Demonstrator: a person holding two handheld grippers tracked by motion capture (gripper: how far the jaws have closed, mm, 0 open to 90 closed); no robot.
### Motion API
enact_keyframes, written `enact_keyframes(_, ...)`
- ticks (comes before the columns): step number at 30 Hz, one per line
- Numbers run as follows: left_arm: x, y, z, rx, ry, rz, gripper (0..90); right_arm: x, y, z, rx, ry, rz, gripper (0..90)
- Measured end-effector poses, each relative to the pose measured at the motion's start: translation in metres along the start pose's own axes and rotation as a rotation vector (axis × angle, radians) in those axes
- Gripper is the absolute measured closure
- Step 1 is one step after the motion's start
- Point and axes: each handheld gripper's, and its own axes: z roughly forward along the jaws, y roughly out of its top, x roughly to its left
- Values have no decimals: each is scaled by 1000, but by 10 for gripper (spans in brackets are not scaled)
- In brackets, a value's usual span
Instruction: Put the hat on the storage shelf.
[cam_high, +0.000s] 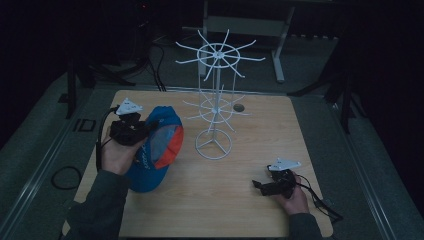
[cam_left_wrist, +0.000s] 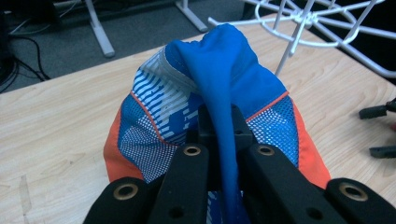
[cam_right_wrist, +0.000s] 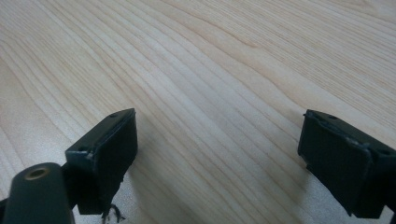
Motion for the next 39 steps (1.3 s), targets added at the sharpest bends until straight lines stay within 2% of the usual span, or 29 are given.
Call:
enact_keyframes(8, 1, 9, -11, -44, -17, 25, 897, 0, 0, 0, 0, 0, 0, 117)
enact_keyframes(20, 4, 14, -22, -83, -41, 23, 897, 0, 0, 0, 0, 0, 0, 117)
enact_keyframes(28, 6, 25, -33, -131, -66, 26, 898, 0, 0, 0, 0, 0, 0, 117)
enact_keyframes(39, 10, 34, -42, -158, -82, 31, 898, 0, 0, 0, 0, 0, 0, 117)
